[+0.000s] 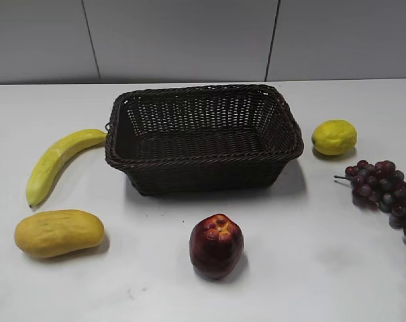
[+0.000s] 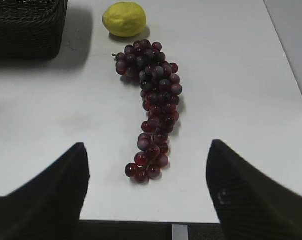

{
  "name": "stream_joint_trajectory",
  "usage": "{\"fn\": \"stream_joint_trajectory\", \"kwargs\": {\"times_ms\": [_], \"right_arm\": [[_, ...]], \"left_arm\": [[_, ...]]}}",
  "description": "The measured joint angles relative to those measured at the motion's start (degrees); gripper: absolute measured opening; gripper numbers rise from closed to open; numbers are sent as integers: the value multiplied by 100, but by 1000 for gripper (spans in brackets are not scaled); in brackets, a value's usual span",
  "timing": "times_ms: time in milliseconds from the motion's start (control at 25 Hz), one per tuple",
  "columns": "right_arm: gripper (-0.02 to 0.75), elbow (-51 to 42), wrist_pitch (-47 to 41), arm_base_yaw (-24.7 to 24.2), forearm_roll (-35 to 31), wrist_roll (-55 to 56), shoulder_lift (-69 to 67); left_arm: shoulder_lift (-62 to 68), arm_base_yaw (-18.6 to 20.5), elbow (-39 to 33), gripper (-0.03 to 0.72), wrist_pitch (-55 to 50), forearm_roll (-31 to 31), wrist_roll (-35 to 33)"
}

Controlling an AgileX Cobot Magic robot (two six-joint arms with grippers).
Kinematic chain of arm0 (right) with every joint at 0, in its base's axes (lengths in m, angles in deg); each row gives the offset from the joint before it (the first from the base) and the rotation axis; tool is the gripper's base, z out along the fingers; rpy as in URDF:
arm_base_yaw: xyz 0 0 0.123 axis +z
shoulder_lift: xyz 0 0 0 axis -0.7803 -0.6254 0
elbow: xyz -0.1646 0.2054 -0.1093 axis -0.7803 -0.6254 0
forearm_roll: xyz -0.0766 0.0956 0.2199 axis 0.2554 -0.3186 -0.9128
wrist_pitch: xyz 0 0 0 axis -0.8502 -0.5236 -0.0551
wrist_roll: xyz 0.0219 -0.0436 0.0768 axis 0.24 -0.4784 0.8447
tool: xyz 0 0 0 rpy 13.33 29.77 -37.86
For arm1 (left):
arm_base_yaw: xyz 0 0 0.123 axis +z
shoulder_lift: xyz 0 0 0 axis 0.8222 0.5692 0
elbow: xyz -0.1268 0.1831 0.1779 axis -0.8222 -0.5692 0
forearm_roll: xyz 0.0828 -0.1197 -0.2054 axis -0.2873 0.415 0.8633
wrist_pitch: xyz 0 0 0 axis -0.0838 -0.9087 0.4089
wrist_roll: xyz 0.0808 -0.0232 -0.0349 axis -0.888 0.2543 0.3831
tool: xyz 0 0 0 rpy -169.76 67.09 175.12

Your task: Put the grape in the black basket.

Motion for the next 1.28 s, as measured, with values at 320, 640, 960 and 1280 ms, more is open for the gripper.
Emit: {"fn": "stream_joint_trajectory", "kwargs": {"times_ms": [320, 640, 960, 1280], "right_arm": [[552, 0, 0, 0, 0, -5, 0], [561, 323, 330, 0, 53, 73, -1050], [667, 843, 404, 0, 47, 666, -3341], [667, 1127, 680, 0, 121, 668, -5762]], "left_arm": [[0, 0, 0, 216, 0, 0, 0], [0, 0, 0, 216, 0, 0, 0], [0, 0, 0, 216, 0, 0, 0], [0, 0, 0, 216, 0, 0, 0]]}}
